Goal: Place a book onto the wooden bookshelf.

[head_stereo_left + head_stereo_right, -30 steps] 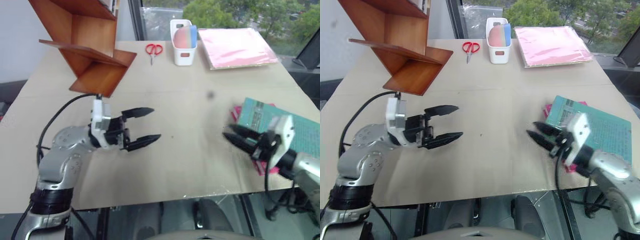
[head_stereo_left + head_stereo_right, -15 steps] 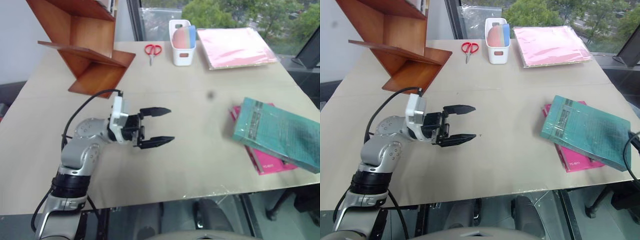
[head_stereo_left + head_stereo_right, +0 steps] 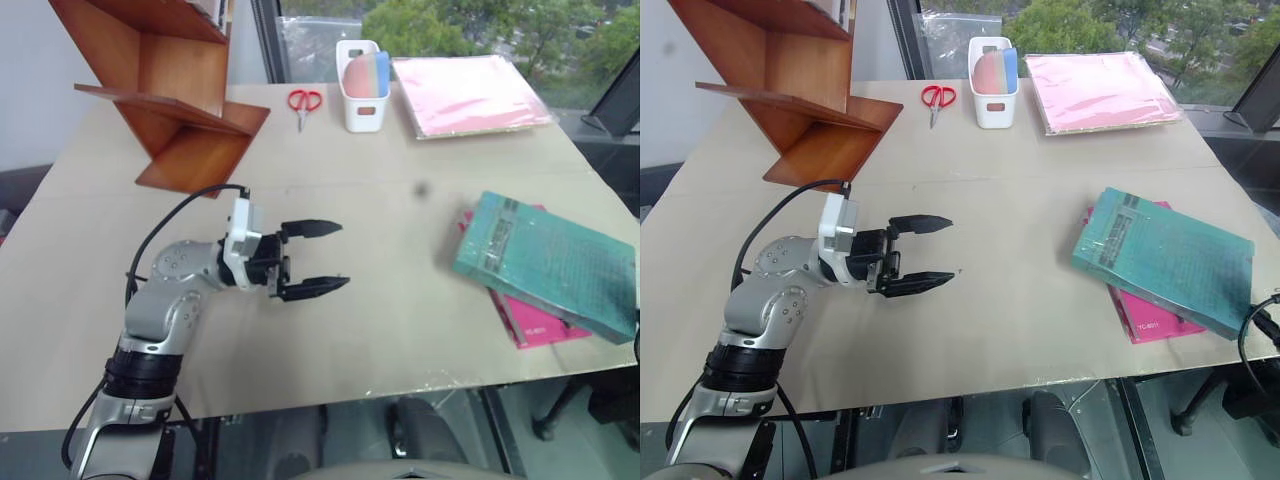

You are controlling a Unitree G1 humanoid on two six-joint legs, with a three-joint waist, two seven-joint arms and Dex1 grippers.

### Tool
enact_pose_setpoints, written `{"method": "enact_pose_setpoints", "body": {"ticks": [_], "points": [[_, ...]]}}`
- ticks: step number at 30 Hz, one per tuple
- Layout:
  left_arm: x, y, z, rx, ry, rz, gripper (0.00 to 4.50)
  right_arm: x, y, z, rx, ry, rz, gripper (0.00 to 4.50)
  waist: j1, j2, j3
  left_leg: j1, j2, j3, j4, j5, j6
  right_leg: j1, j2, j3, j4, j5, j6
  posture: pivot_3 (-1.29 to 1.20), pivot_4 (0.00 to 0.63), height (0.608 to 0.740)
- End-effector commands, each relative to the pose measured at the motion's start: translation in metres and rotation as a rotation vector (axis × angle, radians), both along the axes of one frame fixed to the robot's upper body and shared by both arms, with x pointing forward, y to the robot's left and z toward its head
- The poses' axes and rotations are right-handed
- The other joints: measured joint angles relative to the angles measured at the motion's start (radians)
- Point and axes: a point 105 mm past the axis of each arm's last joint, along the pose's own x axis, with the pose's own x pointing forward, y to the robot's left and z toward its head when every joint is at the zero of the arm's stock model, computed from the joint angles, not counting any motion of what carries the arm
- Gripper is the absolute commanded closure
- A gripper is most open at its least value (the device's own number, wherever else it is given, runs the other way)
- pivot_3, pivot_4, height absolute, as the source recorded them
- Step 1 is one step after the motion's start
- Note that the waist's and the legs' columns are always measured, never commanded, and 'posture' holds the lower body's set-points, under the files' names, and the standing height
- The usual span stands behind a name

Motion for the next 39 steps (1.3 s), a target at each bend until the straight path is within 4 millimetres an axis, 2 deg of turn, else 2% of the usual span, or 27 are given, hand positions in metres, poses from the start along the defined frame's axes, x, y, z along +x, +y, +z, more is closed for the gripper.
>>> {"method": "enact_pose_setpoints", "body": {"ticks": [1, 9, 14, 17, 21, 25, 32, 39], "points": [[-0.001, 0.0, 0.009, -0.009, -0.052, 0.007, 0.0, 0.0, 0.014, 0.003, 0.015, -0.001, 0.062, 0.13, 0.0, 0.0, 0.0, 0.0, 0.0, 0.0, 0.0, 0.0, 0.0, 0.0, 0.0, 0.0, 0.0, 0.0, 0.0, 0.0, 0.15, 0.74], [0.001, -0.001, 0.009, -0.014, -0.056, 0.008, 0.0, 0.005, 0.031, 0.007, 0.054, -0.017, 0.111, 0.13, 0.0, 0.0, 0.0, 0.0, 0.0, 0.0, 0.0, 0.0, 0.0, 0.0, 0.0, 0.0, 0.0, 0.0, 0.0, 0.0, 0.15, 0.74], [0.001, -0.001, 0.009, -0.018, -0.058, 0.009, 0.0, -0.003, 0.001, 0.005, -0.017, -0.007, -0.017, 0.13, 0.003, 0.0, 0.0, 0.0, 0.0, 0.0, 0.0, 0.0, 0.0, 0.0, 0.0, 0.0, 0.0, 0.0, 0.0, 0.0, 0.15, 0.74], [0.001, -0.001, 0.008, -0.013, -0.06, 0.012, 0.0, 0.0, -0.022, 0.013, -0.074, -0.058, -0.099, 0.13, 0.002, 0.0, 0.0, 0.0, 0.0, 0.0, 0.0, 0.0, 0.0, 0.0, 0.0, 0.0, 0.0, 0.0, 0.0, 0.0, 0.15, 0.74], [0.0, -0.001, 0.008, -0.014, -0.063, 0.014, 0.0, 0.006, -0.032, 0.013, -0.087, -0.078, -0.124, 0.13, -0.001, 0.001, 0.0, 0.0, 0.0, 0.0, 0.0, 0.0, 0.0, 0.0, 0.0, 0.0, 0.0, 0.0, 0.0, 0.0, 0.15, 0.74], [0.0, -0.002, 0.009, -0.013, -0.065, 0.018, 0.0, 0.016, -0.038, -0.006, -0.081, -0.045, -0.143, 0.13, -0.002, 0.002, -0.001, 0.0, 0.0, 0.0, 0.0, 0.0, 0.0, 0.0, 0.0, 0.0, 0.0, 0.0, 0.0, 0.0, 0.15, 0.74], [-0.003, 0.004, 0.01, -0.006, -0.07, 0.04, 0.0, 0.037, -0.025, -0.039, -0.02, 0.026, -0.068, 0.13, -0.003, 0.003, -0.002, 0.0, 0.0, 0.0, 0.0, 0.0, 0.0, 0.0, 0.0, 0.0, 0.0, 0.0, 0.0, 0.0, 0.15, 0.74], [-0.005, 0.006, 0.011, -0.007, -0.072, 0.054, 0.0, 0.065, 0.019, -0.036, 0.033, -0.046, 0.131, 0.13, -0.031, -0.001, -0.003, 0.01, 0.0, 0.002, 0.0, 0.0, 0.0, 0.009, 0.0, 0.001, 0.0, 0.0, 0.0, 0.0, 0.15, 0.74]]}}
